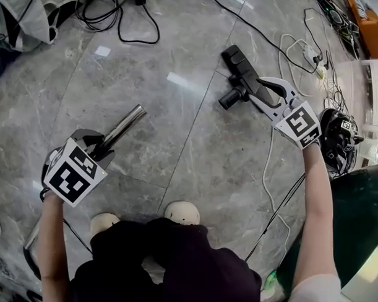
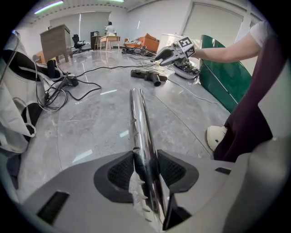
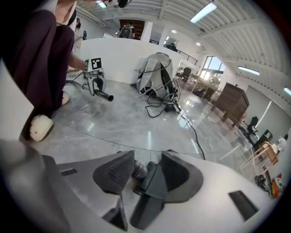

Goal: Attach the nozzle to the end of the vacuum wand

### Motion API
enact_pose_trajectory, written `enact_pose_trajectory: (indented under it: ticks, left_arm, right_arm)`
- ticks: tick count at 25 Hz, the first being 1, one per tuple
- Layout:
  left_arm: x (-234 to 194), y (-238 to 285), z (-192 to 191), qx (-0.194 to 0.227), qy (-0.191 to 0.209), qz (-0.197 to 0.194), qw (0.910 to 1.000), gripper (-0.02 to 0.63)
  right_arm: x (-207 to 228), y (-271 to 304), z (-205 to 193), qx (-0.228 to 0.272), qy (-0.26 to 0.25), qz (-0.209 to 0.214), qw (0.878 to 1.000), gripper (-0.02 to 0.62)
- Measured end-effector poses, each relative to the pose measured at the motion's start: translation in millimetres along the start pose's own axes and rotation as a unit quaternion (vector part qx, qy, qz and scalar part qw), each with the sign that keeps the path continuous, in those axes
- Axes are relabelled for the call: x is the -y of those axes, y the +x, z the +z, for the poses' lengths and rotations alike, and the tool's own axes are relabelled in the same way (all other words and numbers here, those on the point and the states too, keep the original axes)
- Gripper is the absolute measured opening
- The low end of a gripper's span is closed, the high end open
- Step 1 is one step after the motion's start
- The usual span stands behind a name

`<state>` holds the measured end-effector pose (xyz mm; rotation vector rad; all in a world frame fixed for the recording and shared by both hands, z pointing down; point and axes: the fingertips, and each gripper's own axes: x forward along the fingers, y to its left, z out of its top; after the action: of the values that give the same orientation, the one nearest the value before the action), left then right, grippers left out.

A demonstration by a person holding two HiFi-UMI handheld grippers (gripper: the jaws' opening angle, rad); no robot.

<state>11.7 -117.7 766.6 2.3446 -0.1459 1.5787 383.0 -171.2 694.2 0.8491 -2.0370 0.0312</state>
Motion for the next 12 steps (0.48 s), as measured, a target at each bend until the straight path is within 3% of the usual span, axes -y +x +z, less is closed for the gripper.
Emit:
enact_pose_trajectory:
  ticks: [3, 5, 8, 12]
  left_arm:
    - [0, 1, -1, -0.007, -0.001, 0.004, 1.0, 0.164]
    - [-1, 1, -2, -0.012, -0.002, 0.006, 0.9999, 0.164]
    - [-1, 2, -3, -0.019, -0.003, 0.008, 0.9998, 0.164]
    - [-2, 3, -6, -0.025, -0.006, 0.009, 0.9996, 0.164]
  right_arm:
    - [-13, 11, -13, -0.034, -0.051, 0.056, 0.997, 0.267]
    - [-27, 20, -25, -0.069, -0.114, 0.092, 0.987, 0.315]
    - [-42, 33, -38, -0.104, -0.196, 0.134, 0.966, 0.325]
    - [-49, 49, -43, -0.128, -0.285, 0.154, 0.937, 0.325]
